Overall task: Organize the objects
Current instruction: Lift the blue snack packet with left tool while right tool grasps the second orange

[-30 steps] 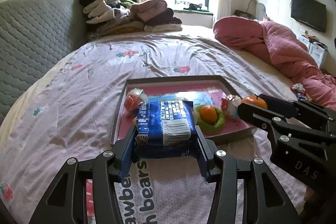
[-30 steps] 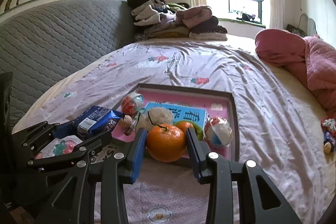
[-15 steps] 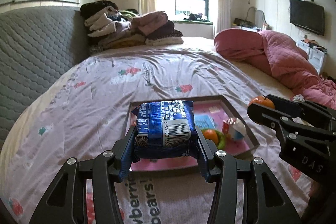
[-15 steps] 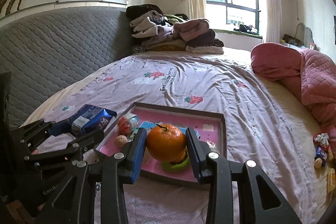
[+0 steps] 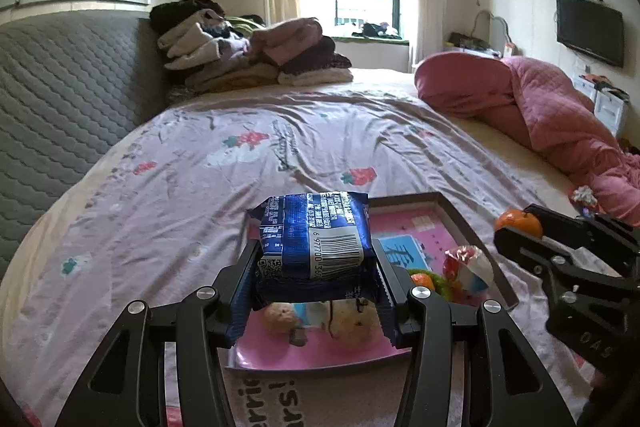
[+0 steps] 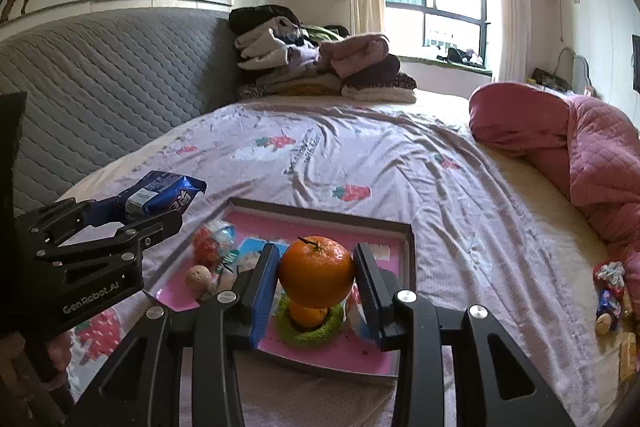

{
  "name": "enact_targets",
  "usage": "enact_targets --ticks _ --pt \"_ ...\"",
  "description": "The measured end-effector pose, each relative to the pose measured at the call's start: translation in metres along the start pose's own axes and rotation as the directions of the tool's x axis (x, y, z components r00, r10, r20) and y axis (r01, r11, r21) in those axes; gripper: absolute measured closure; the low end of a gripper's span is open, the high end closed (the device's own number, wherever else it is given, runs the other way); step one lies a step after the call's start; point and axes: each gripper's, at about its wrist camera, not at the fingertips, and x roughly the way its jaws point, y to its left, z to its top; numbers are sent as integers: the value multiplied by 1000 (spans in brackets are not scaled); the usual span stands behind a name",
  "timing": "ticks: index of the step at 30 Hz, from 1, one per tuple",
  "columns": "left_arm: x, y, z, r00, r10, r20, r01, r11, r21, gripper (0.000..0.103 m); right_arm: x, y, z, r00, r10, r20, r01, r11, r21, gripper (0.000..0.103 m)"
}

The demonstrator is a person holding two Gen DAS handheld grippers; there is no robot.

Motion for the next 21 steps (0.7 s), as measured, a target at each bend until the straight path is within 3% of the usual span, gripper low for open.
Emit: enact_targets --ticks 10,21 --pt "50 -16 -34 996 -18 -84 19 1000 21 50 41 -8 -32 997 -12 -73 11 1000 -13 64" --pt "81 -18 -56 992 -1 -125 7 999 45 50 66 -6 -54 995 -16 -99 14 1000 -20 64"
